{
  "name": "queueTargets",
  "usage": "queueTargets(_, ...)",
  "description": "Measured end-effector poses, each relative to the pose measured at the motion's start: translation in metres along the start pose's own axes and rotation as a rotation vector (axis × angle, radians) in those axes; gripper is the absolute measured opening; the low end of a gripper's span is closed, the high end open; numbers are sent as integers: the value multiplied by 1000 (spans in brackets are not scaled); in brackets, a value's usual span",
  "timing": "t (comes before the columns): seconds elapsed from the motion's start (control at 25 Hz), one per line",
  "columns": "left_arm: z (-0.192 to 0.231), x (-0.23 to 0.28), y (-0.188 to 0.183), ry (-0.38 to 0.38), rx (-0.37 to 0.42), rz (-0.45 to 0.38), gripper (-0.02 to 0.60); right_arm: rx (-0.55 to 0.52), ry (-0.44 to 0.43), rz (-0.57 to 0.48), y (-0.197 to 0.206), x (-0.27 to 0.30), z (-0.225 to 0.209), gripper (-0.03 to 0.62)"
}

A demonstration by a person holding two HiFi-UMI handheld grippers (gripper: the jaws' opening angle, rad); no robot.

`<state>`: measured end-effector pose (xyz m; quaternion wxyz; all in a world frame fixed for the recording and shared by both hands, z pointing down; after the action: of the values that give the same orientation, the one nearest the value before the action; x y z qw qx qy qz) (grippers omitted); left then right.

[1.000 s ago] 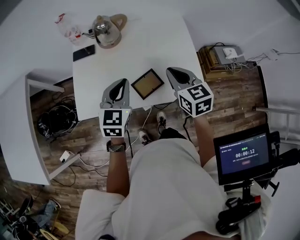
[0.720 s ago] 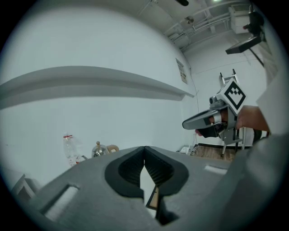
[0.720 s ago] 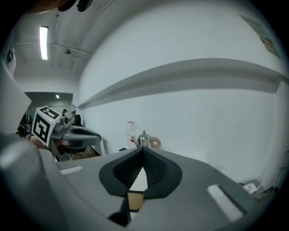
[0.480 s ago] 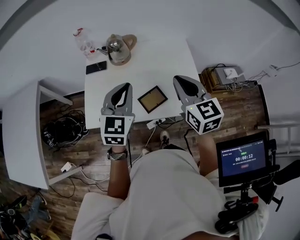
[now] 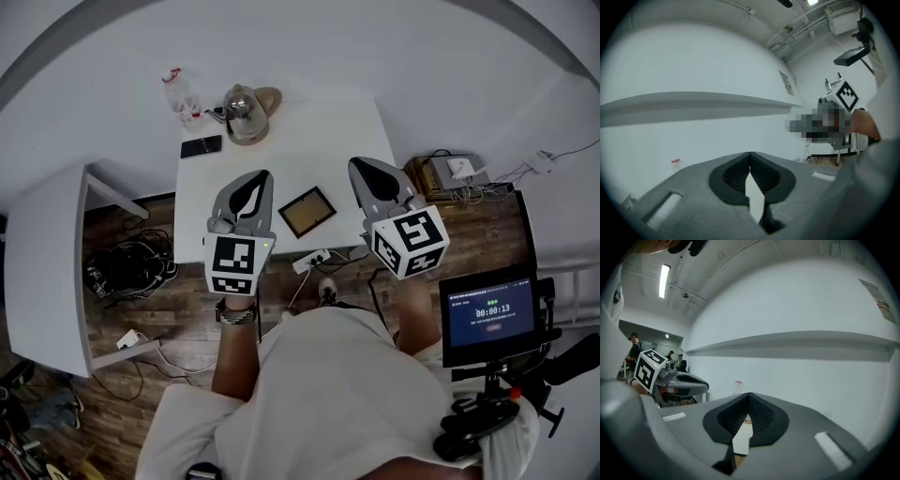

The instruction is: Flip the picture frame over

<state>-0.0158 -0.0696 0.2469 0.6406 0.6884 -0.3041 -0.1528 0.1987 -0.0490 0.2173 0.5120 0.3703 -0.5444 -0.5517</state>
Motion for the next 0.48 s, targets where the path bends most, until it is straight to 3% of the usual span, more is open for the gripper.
queueTargets(0.48, 1, 0, -7, -40, 6, -33, 5, -10, 7, -33, -7, 3, -9, 2)
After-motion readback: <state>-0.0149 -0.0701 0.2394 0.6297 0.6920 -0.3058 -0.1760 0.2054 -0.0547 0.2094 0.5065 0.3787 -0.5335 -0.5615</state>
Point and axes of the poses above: the fingertips, and each gripper's own axes: x forward along the fingers, z to its left, y out of its underside, the point moved 8 cm from there along -x, backward along the fingers, and after that the axes turned 14 degrees about y, right-handed, at the moved point
